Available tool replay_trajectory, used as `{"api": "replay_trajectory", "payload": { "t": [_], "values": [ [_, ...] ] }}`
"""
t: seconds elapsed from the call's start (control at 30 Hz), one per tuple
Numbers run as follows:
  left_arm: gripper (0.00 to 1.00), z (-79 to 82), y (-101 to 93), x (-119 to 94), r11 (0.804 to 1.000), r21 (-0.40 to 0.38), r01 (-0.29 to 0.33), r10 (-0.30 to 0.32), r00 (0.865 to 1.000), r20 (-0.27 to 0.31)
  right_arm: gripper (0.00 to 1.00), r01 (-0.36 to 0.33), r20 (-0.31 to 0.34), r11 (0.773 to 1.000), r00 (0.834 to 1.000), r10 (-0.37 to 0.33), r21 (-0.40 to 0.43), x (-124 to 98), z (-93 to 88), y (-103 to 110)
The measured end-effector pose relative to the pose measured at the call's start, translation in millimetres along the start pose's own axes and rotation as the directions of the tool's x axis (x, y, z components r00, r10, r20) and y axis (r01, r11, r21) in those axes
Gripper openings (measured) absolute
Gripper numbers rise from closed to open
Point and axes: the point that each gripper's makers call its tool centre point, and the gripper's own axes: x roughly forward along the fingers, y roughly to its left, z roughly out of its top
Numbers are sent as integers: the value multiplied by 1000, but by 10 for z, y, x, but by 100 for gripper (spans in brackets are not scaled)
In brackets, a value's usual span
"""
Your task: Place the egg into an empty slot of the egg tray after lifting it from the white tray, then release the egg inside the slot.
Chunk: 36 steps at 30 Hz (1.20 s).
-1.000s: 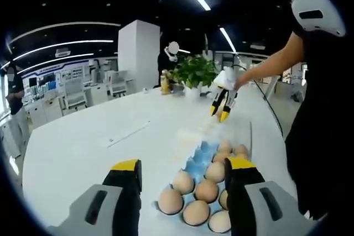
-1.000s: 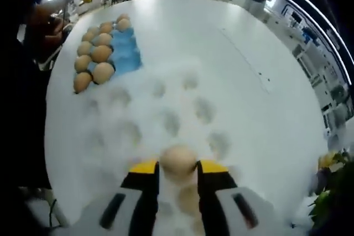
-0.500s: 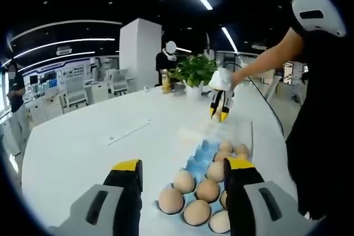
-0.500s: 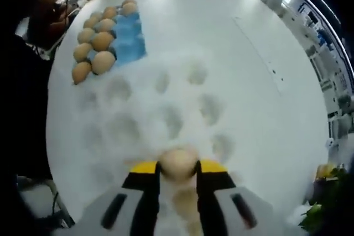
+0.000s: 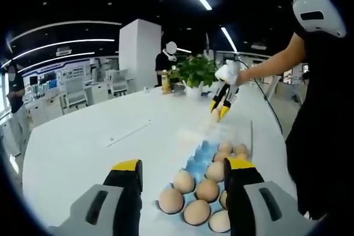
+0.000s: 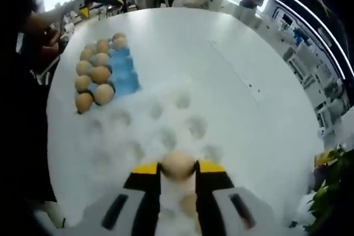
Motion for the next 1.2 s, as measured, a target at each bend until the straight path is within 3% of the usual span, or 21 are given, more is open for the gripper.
{"api": "replay_trajectory", "payload": {
  "t": [0.43,0.77,1.2],
  "values": [
    [60,1,-7,1,1000,6,2,-2,1000,-2,22,-25,26,1000,999,26,-16,-11,180,100],
    [60,9,-11,7,1000,9,3,-3,1000,2,22,-67,81,996,994,72,-63,101,523,287],
    [60,-4,-1,-19,1000,6,-5,5,1000,1,22,-141,156,980,974,163,-143,292,1083,593]
  ]
}}
